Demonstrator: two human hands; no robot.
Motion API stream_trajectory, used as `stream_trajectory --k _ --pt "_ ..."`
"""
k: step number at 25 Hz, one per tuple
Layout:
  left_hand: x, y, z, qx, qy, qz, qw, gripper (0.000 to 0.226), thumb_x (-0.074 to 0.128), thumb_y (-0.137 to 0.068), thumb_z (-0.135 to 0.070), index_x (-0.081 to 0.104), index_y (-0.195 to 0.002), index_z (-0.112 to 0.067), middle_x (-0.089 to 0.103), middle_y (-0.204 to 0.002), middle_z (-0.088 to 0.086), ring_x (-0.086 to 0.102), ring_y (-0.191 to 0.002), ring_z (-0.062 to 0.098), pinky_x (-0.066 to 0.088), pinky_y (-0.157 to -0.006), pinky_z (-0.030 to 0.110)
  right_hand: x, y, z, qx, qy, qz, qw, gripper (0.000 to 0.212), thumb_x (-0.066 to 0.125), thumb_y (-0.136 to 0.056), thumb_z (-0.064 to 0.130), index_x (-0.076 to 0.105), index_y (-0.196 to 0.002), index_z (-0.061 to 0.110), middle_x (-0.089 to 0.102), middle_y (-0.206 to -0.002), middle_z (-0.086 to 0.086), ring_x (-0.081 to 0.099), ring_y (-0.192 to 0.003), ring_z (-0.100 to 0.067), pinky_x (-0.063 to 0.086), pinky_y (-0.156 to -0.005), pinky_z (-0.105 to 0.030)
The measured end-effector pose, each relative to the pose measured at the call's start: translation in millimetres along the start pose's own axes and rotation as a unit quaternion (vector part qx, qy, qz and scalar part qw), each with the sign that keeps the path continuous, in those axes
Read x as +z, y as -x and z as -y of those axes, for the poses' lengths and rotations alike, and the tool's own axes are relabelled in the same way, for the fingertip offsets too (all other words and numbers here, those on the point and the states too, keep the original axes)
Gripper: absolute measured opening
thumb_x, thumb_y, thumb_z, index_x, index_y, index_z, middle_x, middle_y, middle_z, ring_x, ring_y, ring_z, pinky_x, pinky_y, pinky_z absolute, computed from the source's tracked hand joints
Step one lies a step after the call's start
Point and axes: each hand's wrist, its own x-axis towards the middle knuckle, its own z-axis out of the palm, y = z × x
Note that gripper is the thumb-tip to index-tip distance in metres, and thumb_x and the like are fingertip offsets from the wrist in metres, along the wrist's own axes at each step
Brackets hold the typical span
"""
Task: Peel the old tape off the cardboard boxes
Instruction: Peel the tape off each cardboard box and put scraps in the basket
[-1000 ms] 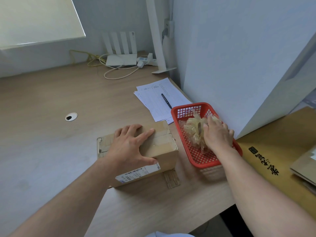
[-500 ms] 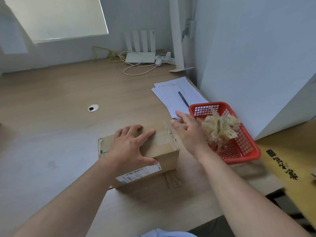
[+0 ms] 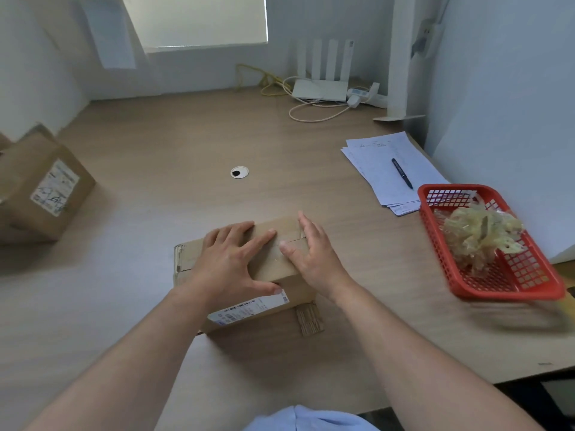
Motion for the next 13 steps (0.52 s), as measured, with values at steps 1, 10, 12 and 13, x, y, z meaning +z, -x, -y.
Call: stream_trajectory --k 1,10,12,13 --pt "-1.8 5.2 10.8 -0.012 -0.002 0.000 1.000 0.105 0.030 -0.052 -0.096 0.018 -0.146 -0.050 0.019 -0.154 -0.003 0.010 -0.138 0.013 0.001 -0.114 0.034 10.0 -0.2 3.5 0.001 0.003 0.010 1.000 0.076 0.060 -0.090 0.036 0.018 -0.151 0.018 0.021 -0.155 -0.003 0.017 -0.143 -0.014 0.016 -0.117 -0.031" --pt "-6.6 60.5 84.0 -0.215 0.216 -0.040 0.952 0.112 0.050 -0.054 -0.092 0.019 -0.149 -0.041 0.014 -0.158 -0.003 0.012 -0.144 0.015 0.009 -0.117 0.038 31.8 -1.1 14.0 0.043 -0.061 0.002 0.997 0.083 0.064 -0.088 0.022 0.010 -0.152 0.023 0.023 -0.156 0.002 0.020 -0.142 -0.008 0.017 -0.118 -0.031" --pt "-3.5 66.9 85.6 -0.254 0.365 -0.051 0.894 0.123 0.069 -0.051 -0.072 0.006 -0.151 -0.040 0.017 -0.157 -0.006 0.018 -0.142 0.012 0.018 -0.115 0.033 29.4 -3.8 17.7 0.056 -0.077 0.010 0.995 0.089 0.067 -0.084 0.018 0.009 -0.152 0.026 0.030 -0.152 0.001 0.028 -0.139 -0.010 0.023 -0.116 -0.035" --pt "-2.2 67.2 84.6 -0.266 0.412 -0.053 0.869 0.125 0.074 -0.052 -0.064 0.003 -0.151 -0.040 0.019 -0.156 -0.008 0.022 -0.141 0.011 0.021 -0.113 0.030 27.1 -5.9 19.8 0.060 -0.074 0.018 0.995 0.091 0.068 -0.083 0.016 0.010 -0.151 0.028 0.033 -0.149 0.000 0.032 -0.136 -0.011 0.025 -0.114 -0.034"
